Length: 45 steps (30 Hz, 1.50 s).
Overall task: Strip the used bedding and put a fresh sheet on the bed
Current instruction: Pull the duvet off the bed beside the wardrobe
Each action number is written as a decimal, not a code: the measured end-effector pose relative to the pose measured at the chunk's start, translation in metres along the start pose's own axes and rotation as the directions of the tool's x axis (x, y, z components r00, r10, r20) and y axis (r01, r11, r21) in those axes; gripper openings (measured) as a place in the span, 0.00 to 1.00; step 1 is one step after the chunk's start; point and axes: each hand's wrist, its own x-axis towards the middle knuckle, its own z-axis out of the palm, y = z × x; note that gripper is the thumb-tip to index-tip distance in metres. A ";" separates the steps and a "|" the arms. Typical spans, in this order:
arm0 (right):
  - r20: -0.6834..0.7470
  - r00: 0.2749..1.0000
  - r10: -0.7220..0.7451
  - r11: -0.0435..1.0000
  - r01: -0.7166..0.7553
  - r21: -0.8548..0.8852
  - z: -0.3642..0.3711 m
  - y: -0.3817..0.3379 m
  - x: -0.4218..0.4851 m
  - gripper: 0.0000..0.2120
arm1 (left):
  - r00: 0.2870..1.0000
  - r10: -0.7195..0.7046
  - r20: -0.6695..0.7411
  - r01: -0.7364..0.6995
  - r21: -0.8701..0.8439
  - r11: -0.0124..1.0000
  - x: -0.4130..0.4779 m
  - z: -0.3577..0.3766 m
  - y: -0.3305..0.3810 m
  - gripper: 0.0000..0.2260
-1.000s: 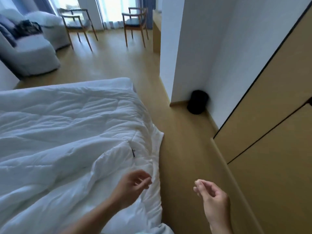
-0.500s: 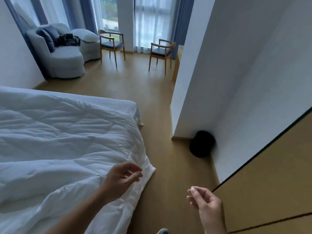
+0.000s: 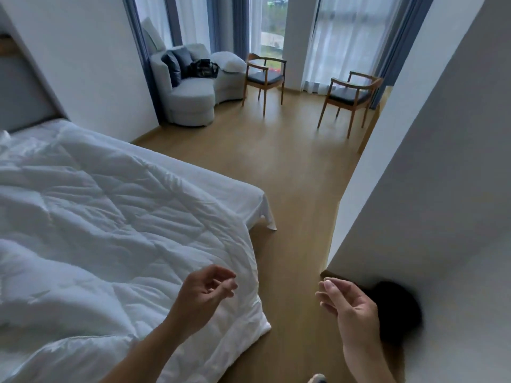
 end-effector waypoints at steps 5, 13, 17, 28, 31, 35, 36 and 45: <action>0.210 0.978 0.014 0.998 0.000 -0.066 0.008 -0.020 0.132 0.02 | 0.938 -0.169 -0.303 0.150 -0.085 0.985 0.079 0.035 -0.015 0.06; 0.544 0.836 0.080 0.957 0.089 -0.277 0.080 -0.031 0.282 0.03 | 0.799 -0.365 -0.478 0.432 0.034 0.901 0.200 0.088 -0.034 0.03; 0.659 0.736 0.155 0.914 0.147 -0.379 0.153 -0.003 0.350 0.09 | 0.737 -0.481 -0.475 0.613 0.168 0.772 0.292 0.086 -0.078 0.10; 0.651 0.519 0.554 0.697 0.140 -0.704 0.339 0.180 0.548 0.03 | 0.323 -0.840 -0.437 0.936 0.018 0.350 0.540 0.080 -0.342 0.28; 0.578 0.486 0.655 0.556 0.207 -0.805 0.360 0.206 0.575 0.06 | 0.396 -0.844 -0.360 0.911 0.043 0.409 0.548 0.067 -0.354 0.17; 0.450 0.135 0.883 0.304 0.567 -0.766 0.399 0.219 0.576 0.41 | 0.486 -0.849 -0.206 0.855 -0.089 0.511 0.519 0.024 -0.307 0.18; 0.429 0.011 0.903 0.317 0.657 -0.684 0.406 0.218 0.563 0.45 | 0.498 -0.839 -0.219 0.835 -0.140 0.532 0.511 0.014 -0.287 0.19; 0.538 -0.375 0.755 0.626 0.656 -0.422 0.463 0.116 0.453 0.16 | 0.313 -0.423 -0.850 0.460 -0.254 0.851 0.477 -0.053 -0.092 0.17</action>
